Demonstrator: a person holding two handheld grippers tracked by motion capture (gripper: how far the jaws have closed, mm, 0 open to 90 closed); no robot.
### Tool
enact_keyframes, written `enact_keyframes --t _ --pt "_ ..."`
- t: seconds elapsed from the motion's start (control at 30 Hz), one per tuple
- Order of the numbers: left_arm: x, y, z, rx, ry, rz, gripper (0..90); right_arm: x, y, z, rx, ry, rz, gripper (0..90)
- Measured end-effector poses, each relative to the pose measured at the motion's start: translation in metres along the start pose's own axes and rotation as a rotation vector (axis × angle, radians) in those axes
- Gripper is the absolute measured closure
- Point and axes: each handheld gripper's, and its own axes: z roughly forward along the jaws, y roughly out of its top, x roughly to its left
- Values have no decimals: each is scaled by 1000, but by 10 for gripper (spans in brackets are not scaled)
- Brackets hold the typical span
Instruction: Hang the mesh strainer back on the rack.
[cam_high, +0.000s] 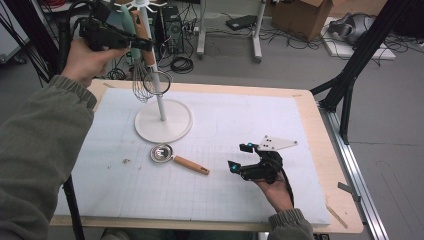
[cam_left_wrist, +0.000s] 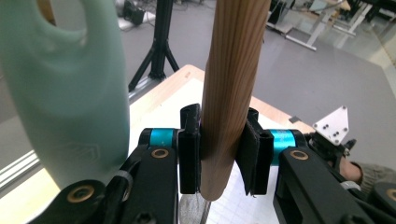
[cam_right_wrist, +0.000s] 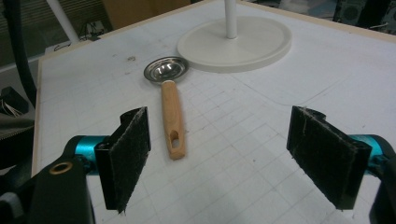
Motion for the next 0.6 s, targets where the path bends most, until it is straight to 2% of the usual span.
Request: enact_keyframes --t 0.07,0.37,0.6 --pt "0 0 0 -5 11 -1 717 0 0 0 1 0 2 208" --pt "2 0 2 -19 -7 -13 719 0 0 1 3 5 -2 208" --pt "3 -4 -2 -22 29 -8 712 -1 -1 0 -2 6 1 208"
